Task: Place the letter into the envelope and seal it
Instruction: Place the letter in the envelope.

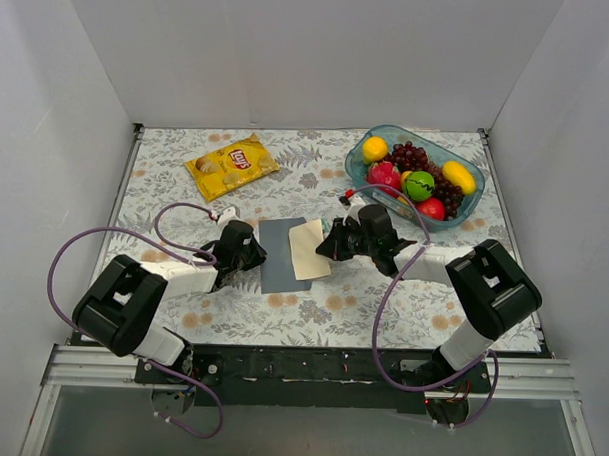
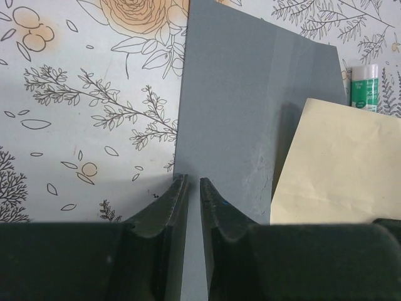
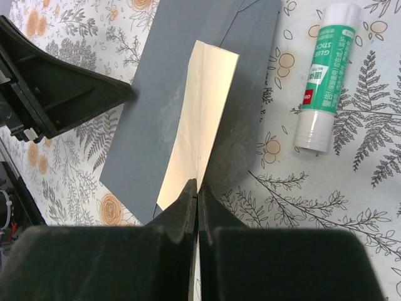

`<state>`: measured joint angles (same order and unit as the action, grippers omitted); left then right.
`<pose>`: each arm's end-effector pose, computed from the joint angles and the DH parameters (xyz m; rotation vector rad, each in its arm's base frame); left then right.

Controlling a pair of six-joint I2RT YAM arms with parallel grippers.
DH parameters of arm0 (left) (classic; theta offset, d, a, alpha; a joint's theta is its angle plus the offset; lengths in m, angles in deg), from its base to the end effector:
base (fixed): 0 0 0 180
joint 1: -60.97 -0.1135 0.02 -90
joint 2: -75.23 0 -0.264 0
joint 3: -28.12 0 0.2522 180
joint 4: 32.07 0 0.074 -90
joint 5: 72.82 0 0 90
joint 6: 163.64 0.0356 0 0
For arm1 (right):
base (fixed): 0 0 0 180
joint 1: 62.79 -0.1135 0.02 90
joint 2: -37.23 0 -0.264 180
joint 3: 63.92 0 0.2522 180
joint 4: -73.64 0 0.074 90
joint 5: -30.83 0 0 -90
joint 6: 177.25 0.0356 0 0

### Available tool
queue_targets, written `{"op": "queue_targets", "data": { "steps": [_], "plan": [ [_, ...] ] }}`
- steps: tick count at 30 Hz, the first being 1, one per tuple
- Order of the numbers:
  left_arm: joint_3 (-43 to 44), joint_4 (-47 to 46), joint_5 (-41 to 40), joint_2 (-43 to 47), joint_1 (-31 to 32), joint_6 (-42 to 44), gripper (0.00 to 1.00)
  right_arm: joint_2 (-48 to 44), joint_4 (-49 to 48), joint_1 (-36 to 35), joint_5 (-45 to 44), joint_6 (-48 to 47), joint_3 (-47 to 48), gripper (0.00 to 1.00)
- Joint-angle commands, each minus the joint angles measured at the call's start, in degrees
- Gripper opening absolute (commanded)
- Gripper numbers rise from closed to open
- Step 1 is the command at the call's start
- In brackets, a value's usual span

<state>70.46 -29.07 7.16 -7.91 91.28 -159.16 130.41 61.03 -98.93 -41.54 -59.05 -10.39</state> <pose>0.2259 -0.1249 0.1353 -1.2225 2.1393 -0.7752 0.2561 0.2004 0.1671 -0.3550 2.1456 0.9901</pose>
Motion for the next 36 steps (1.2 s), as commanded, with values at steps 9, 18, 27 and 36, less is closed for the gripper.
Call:
{"op": "queue_targets", "data": {
  "steps": [9,18,27,36],
  "plan": [
    [-3.5,5.0,1.4,1.0,0.0,-2.0,0.12,1.3,-0.8,-0.2,-4.1,4.4,3.5,0.01],
    [-4.4,5.1,1.8,1.9,0.4,-3.3,0.11,2.3,2.1,-0.2,-6.3,5.7,4.7,0.01],
    [-4.4,5.1,1.8,1.8,0.6,-3.7,0.11,3.8,5.8,-0.4,-6.8,5.4,6.5,0.01],
    [-4.1,4.8,1.7,1.0,1.0,-3.4,0.1,5.1,7.1,-0.7,-4.7,4.2,8.0,0.01]
  ]
}}
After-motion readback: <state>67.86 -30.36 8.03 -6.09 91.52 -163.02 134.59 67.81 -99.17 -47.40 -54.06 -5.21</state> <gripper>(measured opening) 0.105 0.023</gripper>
